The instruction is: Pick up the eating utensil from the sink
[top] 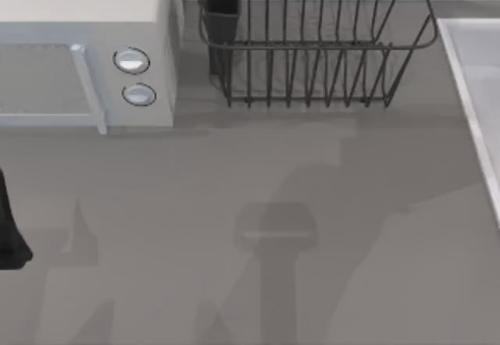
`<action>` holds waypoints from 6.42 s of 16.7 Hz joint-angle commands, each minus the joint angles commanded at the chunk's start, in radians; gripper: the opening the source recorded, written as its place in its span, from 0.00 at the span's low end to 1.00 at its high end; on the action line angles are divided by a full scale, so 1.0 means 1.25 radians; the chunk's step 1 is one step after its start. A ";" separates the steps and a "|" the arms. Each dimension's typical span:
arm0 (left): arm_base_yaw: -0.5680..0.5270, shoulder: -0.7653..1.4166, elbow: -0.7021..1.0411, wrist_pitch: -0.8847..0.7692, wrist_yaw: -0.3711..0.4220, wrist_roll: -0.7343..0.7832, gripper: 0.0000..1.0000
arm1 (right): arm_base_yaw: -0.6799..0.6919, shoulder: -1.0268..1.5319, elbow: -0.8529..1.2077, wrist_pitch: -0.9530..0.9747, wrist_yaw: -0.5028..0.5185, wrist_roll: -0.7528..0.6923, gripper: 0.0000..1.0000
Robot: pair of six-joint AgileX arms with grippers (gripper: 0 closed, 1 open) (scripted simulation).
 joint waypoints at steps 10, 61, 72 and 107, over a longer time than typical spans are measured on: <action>0.000 0.000 0.000 0.000 0.000 0.000 1.00 | -0.035 0.272 0.225 -0.137 0.001 -0.032 1.00; 0.000 0.000 0.000 0.000 0.000 0.000 1.00 | -0.033 0.289 0.273 -0.143 -0.009 -0.023 0.00; 0.000 0.000 0.000 0.000 0.000 0.000 1.00 | 0.057 0.180 0.208 -0.187 -0.009 0.065 0.00; 0.000 0.000 0.000 0.000 0.000 0.000 1.00 | 0.495 -0.236 -0.531 0.111 -0.003 0.491 0.15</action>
